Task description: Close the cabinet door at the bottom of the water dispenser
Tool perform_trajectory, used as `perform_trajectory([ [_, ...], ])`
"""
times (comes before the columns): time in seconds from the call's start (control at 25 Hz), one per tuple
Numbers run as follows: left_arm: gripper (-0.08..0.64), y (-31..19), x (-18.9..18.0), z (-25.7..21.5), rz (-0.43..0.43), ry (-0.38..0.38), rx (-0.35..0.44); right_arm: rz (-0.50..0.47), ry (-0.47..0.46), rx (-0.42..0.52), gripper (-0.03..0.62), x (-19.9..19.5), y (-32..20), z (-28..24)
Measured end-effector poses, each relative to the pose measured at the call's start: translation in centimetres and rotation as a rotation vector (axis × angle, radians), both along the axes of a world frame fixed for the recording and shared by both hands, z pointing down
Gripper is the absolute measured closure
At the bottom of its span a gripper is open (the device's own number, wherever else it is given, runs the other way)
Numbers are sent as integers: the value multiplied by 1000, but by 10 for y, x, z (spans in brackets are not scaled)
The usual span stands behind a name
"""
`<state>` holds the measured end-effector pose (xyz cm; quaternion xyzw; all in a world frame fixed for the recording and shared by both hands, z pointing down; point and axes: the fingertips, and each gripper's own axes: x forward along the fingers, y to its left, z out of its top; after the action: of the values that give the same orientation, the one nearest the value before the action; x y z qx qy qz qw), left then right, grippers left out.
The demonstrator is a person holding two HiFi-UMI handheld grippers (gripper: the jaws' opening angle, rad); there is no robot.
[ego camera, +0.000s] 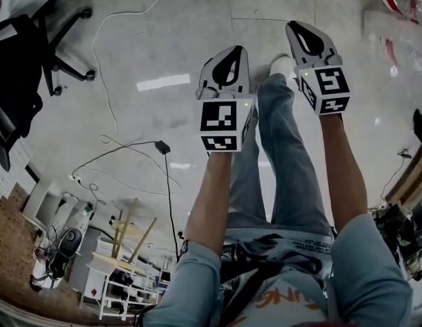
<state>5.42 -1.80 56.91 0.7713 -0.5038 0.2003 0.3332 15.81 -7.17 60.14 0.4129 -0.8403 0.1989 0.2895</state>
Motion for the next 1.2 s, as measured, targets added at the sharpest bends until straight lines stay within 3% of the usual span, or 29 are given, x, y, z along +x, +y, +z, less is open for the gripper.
perform_trajectory([
  [0.16,552,-7,-10,-43,68,-53,81,34,-15,37,549,-15,10,-40],
  [0.44,552,-16,-11,-123,71,-5,168,113,-66,78,549,-24,23,-125],
  [0.76,552,-35,-17,-251,34,30,295,129,-128,215,551,-32,7,-264],
  [1.0,552,-43,-38,-341,-104,126,361,131,-169,304,560,-40,1,-351],
  [1.2,552,-52,-47,-396,-116,120,449,154,-223,393,563,-46,-8,-415],
])
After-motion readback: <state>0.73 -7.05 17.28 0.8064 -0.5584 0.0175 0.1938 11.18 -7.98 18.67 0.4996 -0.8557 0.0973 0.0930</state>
